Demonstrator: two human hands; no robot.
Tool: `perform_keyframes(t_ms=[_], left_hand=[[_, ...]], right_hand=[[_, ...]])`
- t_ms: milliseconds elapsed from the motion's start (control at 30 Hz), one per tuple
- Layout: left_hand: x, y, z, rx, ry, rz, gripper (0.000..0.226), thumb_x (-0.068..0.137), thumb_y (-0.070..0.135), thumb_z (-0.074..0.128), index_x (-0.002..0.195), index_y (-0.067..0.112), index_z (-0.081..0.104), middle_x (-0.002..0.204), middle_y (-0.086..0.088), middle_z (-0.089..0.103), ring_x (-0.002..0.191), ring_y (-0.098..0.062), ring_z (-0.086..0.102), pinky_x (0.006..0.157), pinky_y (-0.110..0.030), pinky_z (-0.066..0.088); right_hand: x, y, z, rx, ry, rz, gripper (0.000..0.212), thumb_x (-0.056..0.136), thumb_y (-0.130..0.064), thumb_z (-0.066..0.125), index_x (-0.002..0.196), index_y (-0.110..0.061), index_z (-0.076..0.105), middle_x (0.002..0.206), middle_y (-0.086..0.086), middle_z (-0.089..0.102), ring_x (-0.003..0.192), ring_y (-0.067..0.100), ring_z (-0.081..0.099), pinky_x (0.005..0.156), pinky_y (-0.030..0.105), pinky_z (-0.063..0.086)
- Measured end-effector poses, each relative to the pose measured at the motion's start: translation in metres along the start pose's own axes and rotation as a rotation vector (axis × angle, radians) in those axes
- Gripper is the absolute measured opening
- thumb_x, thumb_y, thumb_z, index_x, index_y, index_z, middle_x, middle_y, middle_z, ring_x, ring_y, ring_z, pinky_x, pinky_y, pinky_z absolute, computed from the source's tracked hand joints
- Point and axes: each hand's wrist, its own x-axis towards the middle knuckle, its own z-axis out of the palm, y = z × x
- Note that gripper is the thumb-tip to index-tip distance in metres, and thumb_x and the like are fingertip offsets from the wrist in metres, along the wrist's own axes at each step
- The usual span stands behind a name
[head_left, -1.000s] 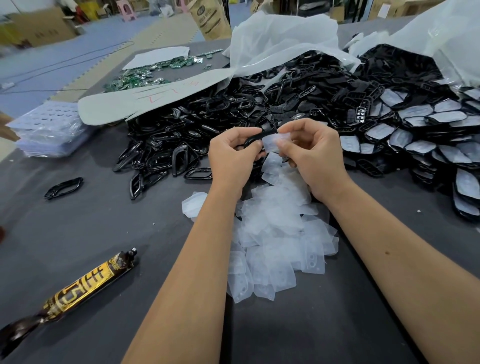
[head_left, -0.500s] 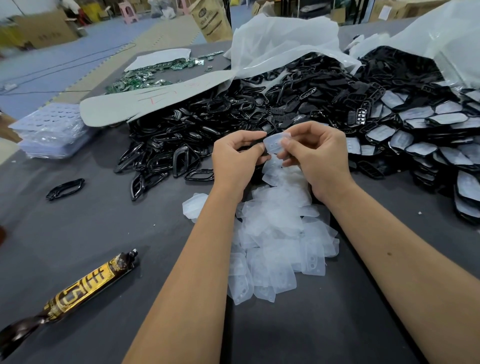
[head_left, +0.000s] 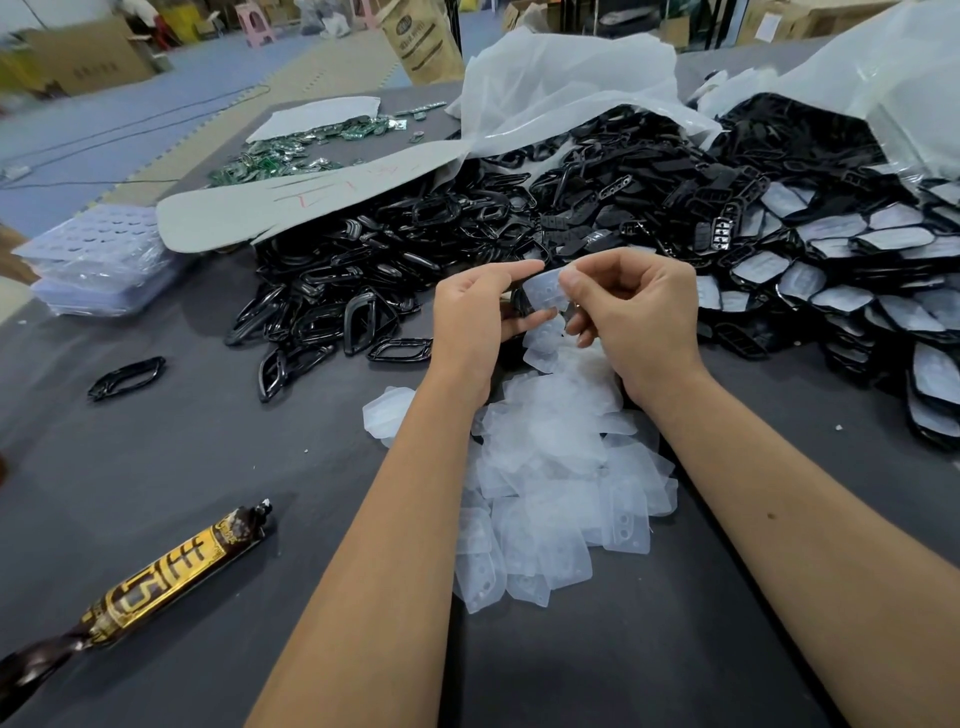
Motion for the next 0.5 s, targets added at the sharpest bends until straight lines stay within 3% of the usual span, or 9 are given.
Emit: perform_keyframes(t_ms=[133, 267, 500], left_hand=[[-0.0005, 0.0005, 0.0005, 0.003, -0.017, -0.011, 0.028, 0.082, 0.016, 0.058, 0.091, 0.004, 0.082, 0.102, -0.017, 0.077, 0.085, -0.026, 0.075, 0.071, -0.032, 0.061], [0.0012, -0.0034, 0.0007, 0.071, -0.036, 0.036, 0.025, 0.095, -0.003, 0.056, 0.098, 0.004, 0.080, 0.104, -0.019, 0.077, 0.089, -0.024, 0.076, 0.076, -0.033, 0.062], [0.0004, -0.0066, 0.0004, 0.127, -0.071, 0.096, 0.029, 0.090, -0.012, 0.068, 0.101, 0.012, 0.078, 0.097, -0.014, 0.079, 0.085, -0.025, 0.078, 0.079, -0.031, 0.063]], right_hand=[[-0.0005, -0.0004, 0.0009, -0.046, 0.016, -0.012, 0.013, 0.087, -0.015, 0.083, 0.081, -0.009, 0.073, 0.065, 0.009, 0.072, 0.049, 0.027, 0.068, 0.043, 0.027, 0.049], [-0.0022, -0.0005, 0.0032, -0.144, 0.083, -0.018, 0.020, 0.087, -0.020, 0.083, 0.076, -0.010, 0.069, 0.062, 0.006, 0.071, 0.046, 0.024, 0.068, 0.040, 0.026, 0.047], [-0.0029, -0.0029, 0.0029, -0.195, 0.111, 0.005, 0.022, 0.089, -0.022, 0.081, 0.076, -0.008, 0.069, 0.064, 0.007, 0.073, 0.043, 0.020, 0.066, 0.039, 0.024, 0.045]])
